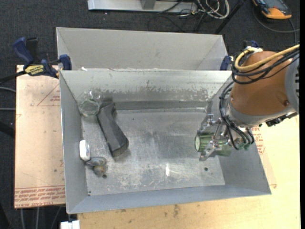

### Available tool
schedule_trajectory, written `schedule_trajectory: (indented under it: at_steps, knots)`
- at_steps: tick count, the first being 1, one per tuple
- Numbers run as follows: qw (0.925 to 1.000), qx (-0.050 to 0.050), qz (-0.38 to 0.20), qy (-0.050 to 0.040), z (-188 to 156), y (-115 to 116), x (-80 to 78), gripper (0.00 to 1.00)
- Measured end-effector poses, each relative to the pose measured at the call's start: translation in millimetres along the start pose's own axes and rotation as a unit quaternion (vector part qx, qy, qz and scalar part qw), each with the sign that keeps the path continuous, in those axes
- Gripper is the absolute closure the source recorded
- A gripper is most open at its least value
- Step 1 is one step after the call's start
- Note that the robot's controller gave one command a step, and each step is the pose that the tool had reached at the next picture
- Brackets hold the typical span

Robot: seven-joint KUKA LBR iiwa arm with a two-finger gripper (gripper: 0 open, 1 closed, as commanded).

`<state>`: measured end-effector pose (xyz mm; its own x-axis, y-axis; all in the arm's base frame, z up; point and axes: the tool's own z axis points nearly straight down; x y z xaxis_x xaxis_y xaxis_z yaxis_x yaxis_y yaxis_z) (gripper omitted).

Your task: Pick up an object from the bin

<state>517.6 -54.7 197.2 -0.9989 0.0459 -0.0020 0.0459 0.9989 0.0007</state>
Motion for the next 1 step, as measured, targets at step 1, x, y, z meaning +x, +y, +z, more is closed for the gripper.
schedule_trajectory:
  at_steps: [1]
  knots:
    - [0.9997,0.0,0.025,0.0028,-49.3,11.5,-14.2,1.0]
